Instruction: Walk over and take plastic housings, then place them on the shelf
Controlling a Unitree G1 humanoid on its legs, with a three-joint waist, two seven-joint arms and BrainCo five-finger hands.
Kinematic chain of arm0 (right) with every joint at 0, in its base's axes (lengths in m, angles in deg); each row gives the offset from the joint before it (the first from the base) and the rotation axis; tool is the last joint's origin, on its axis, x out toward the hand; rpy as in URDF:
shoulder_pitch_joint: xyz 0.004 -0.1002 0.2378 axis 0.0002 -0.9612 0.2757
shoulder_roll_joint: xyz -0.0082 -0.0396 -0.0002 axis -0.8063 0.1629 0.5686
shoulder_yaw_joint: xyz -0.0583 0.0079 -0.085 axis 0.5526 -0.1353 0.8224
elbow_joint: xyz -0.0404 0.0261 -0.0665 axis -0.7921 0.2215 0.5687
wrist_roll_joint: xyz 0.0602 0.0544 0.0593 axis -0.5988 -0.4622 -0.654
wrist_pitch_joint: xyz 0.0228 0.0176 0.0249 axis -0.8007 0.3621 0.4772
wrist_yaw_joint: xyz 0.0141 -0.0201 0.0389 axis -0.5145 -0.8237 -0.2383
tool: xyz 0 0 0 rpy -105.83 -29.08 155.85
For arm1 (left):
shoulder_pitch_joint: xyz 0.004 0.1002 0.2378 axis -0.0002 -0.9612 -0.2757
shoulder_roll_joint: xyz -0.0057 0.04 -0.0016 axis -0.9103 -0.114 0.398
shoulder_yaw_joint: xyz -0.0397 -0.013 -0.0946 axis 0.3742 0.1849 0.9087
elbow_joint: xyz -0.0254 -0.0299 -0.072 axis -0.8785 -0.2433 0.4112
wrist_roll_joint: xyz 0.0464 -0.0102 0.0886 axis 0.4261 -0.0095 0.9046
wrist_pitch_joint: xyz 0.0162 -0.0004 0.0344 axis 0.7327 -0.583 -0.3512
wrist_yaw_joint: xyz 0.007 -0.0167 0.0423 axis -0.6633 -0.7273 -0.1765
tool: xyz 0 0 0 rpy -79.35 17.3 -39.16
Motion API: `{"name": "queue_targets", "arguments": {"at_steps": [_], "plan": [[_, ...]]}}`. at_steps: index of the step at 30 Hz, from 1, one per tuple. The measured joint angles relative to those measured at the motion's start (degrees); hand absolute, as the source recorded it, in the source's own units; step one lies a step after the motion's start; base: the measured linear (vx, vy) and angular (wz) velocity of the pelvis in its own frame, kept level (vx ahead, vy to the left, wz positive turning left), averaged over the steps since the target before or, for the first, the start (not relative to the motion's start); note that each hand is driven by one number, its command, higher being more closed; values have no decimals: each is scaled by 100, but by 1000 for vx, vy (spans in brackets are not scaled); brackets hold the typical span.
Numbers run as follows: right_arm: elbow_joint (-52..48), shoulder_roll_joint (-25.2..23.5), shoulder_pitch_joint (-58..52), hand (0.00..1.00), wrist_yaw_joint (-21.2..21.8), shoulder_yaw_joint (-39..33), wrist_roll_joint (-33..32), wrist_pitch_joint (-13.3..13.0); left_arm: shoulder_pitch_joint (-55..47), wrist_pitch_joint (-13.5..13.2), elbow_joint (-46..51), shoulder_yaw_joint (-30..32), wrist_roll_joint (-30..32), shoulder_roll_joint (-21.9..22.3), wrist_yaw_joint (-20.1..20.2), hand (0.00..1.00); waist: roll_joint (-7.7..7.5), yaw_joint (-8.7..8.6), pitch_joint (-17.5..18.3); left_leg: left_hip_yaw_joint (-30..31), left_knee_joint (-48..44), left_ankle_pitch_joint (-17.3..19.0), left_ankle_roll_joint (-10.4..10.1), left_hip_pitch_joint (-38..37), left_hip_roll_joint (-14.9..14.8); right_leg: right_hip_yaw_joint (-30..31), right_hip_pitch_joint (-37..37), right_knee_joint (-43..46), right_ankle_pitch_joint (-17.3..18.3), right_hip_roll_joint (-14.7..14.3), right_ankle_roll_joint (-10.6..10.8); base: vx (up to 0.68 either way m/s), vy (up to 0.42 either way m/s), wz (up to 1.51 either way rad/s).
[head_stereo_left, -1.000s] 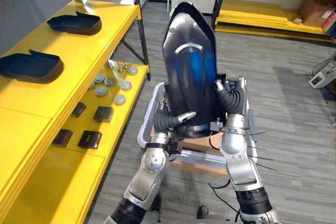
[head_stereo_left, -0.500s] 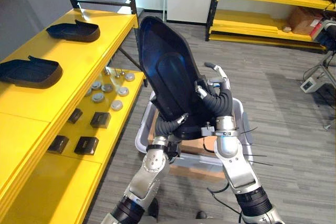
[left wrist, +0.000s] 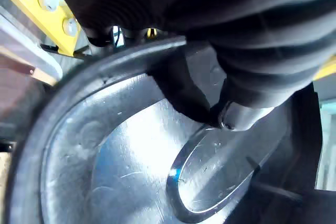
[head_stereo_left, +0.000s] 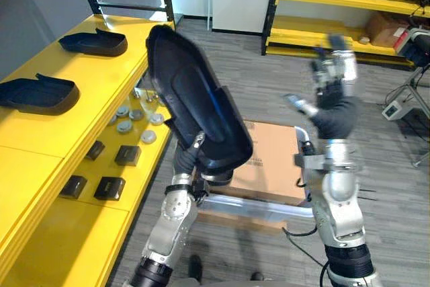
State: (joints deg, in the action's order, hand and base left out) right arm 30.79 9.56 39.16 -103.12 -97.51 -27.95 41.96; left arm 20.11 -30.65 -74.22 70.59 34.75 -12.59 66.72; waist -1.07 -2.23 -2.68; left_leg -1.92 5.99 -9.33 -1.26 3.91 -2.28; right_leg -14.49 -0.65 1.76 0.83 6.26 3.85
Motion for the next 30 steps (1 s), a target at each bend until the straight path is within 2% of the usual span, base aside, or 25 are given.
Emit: {"name": "queue_targets", "arguments": {"at_steps": [1, 4, 7, 8, 9, 12, 16, 18, 22, 25, 26, 27, 28, 29, 30], "plan": [[94, -17, -93, 0, -76, -186, -57, -32, -61, 0, 9, 76, -1, 33, 0, 100, 0, -3, 0, 0, 0, 1, -2, 0, 0, 0, 0, -1, 1, 0, -1, 0, 0, 0], [1200, -25, -597, 0, -406, -1044, -86, -58, -365, -2, 135, 341, -4, 92, 4, 100, 1, -26, 10, 5, 0, 23, -28, 4, -4, 0, 9, -25, 5, -3, -2, 0, 0, 0], [2620, 27, -1067, 0, -492, -1375, -120, 220, -623, -6, 327, 521, -10, 96, 89, 100, 35, -36, 65, 7, 0, 68, -74, 49, -46, -10, 11, -96, 7, -20, 5, 0, 0, 0], [3340, 34, -1199, 0, -466, -1474, -118, 401, -696, -9, 389, 570, -13, 92, 120, 100, 57, -32, 82, 12, -1, 72, -74, 59, -52, -15, 10, -101, 9, -22, 7, 0, 0, 0], [4090, 46, -1270, 0, -343, -1536, -107, 592, -754, -32, 461, 607, -15, 78, 176, 100, 67, -30, 88, 10, -1, 78, -81, 59, -61, -12, 7, -109, 7, -24, 5, 0, 0, 0], [5741, 31, -1479, 0, 15, -1518, 114, 876, -841, -86, 625, 655, -15, 71, 380, 100, 89, -9, 94, 26, -2, 82, -88, 72, -78, -39, -9, -114, 4, -37, 8, 18, -16, 3], [7258, -41, -1563, 0, 420, -1524, 275, 1091, -953, -122, 873, 664, -13, 75, 599, 100, 87, -12, 93, 28, -2, 84, -86, 41, -78, -75, -61, -101, -15, -55, 26, 16, -18, 5], [7662, -172, -1640, 0, 545, -1503, 319, 1190, -1109, -132, 1092, 621, -4, 75, 623, 100, 66, -5, 79, 27, -3, 96, -76, -51, -74, -101, -168, -101, 3, -50, 23, 7, -6, 7], [7814, -361, -1701, 0, 667, -1196, 328, 1215, -1355, -246, 1479, 547, 232, 84, 624, 100, 58, 23, 50, 93, -4, 162, -55, -94, -61, -216, -312, -89, 113, -45, 61, -25, -12, 16], [7757, -476, -1686, 0, 660, -872, 318, 1200, -1432, -317, 1838, 384, 575, 135, 633, 100, 42, 79, -83, 527, -171, 142, -75, 98, 60, -704, -351, 185, 274, 19, 124, -29, -12, 96], [7692, -468, -1692, 0, 654, -826, 330, 1171, -1413, -325, 1981, 259, 671, 152, 636, 100, 45, 86, -165, 832, -400, 171, -39, 361, 155, -1196, -347, 421, 391, 102, 106, -43, -10, 187], [7592, -491, -1710, 0, 645, -833, 328, 1166, -1391, -340, 2075, 159, 673, 171, 641, 100, 42, 85, -191, 768, -491, 310, 158, 613, 184, -1805, -374, 530, 466, 200, 110, -30, -17, 227], [7546, -545, -1734, 0, 645, -844, 328, 1149, -1334, -345, 2074, 122, 673, 186, 637, 100, 1, 79, -227, 619, -501, 418, 313, 692, 215, -2121, -438, 494, 465, 319, 109, -8, 41, 253], [7550, -518, -1696, 0, 645, -859, 325, 1101, -1193, -345, 2048, 82, 675, 218, 627, 100, -102, 64, -338, -31, -744, 587, 548, 877, 143, -2649, -551, 487, 474, 477, 123, 11, 79, 233], [7490, -425, -1604, 0, 651, -857, 319, 1082, -1141, -379, 2049, 81, 670, 323, 608, 100, 16, 151, -407, -1112, -1260, 657, 624, 1002, -145, -3063, -643, 583, 511, 566, 177, 22, 111, 208]]}}
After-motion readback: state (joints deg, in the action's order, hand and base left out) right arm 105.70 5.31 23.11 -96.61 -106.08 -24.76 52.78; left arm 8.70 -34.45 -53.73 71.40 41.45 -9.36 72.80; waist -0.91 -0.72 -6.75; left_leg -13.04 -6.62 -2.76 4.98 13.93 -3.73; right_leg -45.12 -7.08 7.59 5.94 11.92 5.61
